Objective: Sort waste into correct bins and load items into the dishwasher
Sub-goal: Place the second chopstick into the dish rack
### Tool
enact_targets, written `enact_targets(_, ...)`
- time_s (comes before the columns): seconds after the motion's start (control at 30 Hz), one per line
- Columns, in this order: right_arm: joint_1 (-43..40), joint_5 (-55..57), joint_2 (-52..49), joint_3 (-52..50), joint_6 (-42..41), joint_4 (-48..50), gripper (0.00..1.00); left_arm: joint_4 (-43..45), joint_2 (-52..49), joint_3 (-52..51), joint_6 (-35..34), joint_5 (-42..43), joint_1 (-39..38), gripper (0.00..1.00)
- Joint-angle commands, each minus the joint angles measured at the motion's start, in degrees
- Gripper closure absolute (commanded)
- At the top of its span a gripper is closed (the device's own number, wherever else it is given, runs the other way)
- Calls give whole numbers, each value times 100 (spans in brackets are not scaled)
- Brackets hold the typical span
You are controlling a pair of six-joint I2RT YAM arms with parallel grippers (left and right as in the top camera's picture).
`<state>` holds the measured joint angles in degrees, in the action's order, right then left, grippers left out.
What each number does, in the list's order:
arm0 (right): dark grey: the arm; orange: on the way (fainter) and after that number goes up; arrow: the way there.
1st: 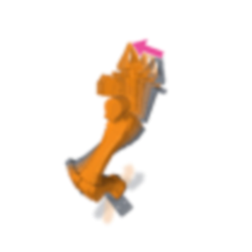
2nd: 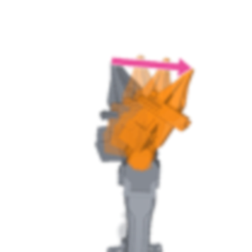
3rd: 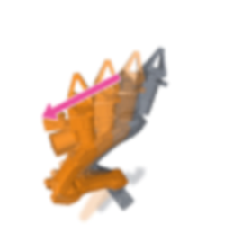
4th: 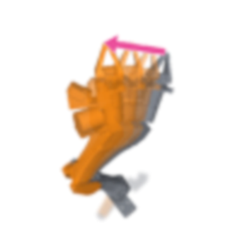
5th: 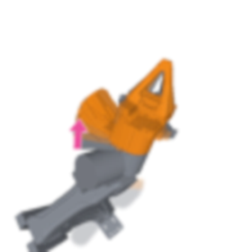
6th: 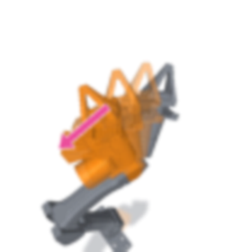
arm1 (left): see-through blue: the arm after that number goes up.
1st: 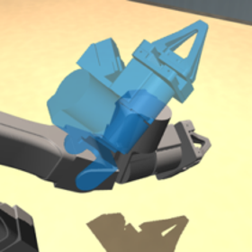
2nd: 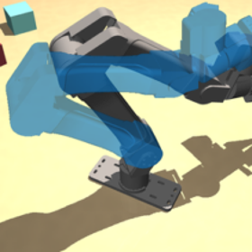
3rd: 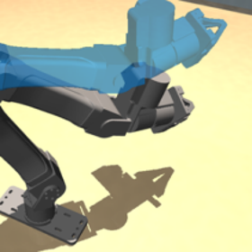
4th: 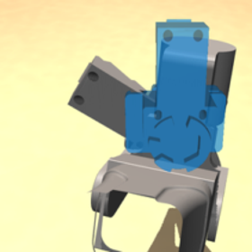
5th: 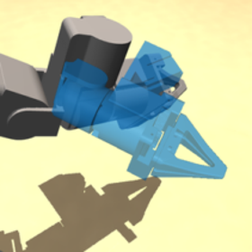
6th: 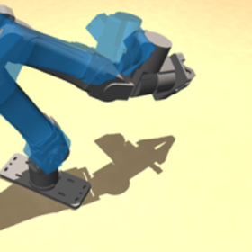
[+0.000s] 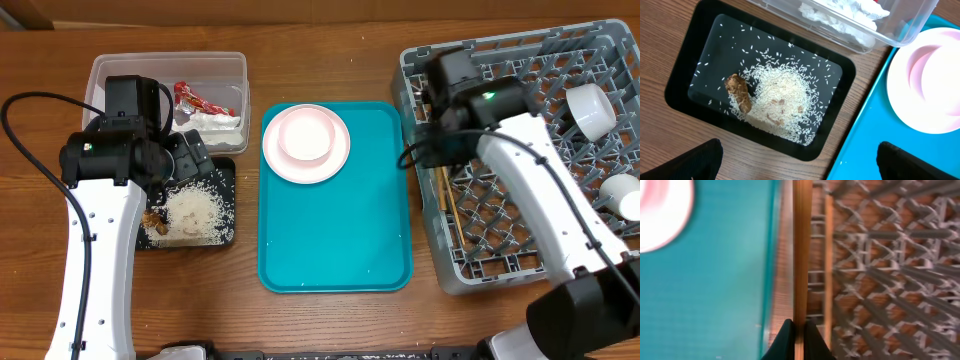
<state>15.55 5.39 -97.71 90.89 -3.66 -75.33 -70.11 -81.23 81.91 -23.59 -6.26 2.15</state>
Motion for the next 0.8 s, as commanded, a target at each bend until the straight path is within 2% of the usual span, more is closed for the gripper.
enact_targets(0.0,-210,-28,-39,-284,570,39,96,9,-4,70,-39,-11,13,0)
enact_targets(0.17,-321,-55,-39,-931,566,348,96,9,-2,70,-39,-11,13,0)
enact_targets(0.37,-321,-52,-39,-1139,562,422,94,9,-2,70,-39,-11,13,0)
enact_targets(0.4,-321,-52,-39,-1139,560,415,87,9,-2,70,-39,-11,13,0)
enact_targets(0.43,-321,-50,-39,-1139,562,393,73,9,-2,70,-39,-11,13,0)
enact_targets(0.57,-321,-52,-26,-931,540,354,71,9,-4,70,-39,-11,13,0)
enact_targets(0.7,-321,-85,0,-251,516,168,71,9,-2,70,-39,-11,13,0)
enact_targets(0.73,-315,-439,0,133,518,205,55,9,-2,70,-39,-11,13,0)
enact_targets(0.77,-304,-966,0,361,518,365,44,9,-4,70,-39,-11,13,0)
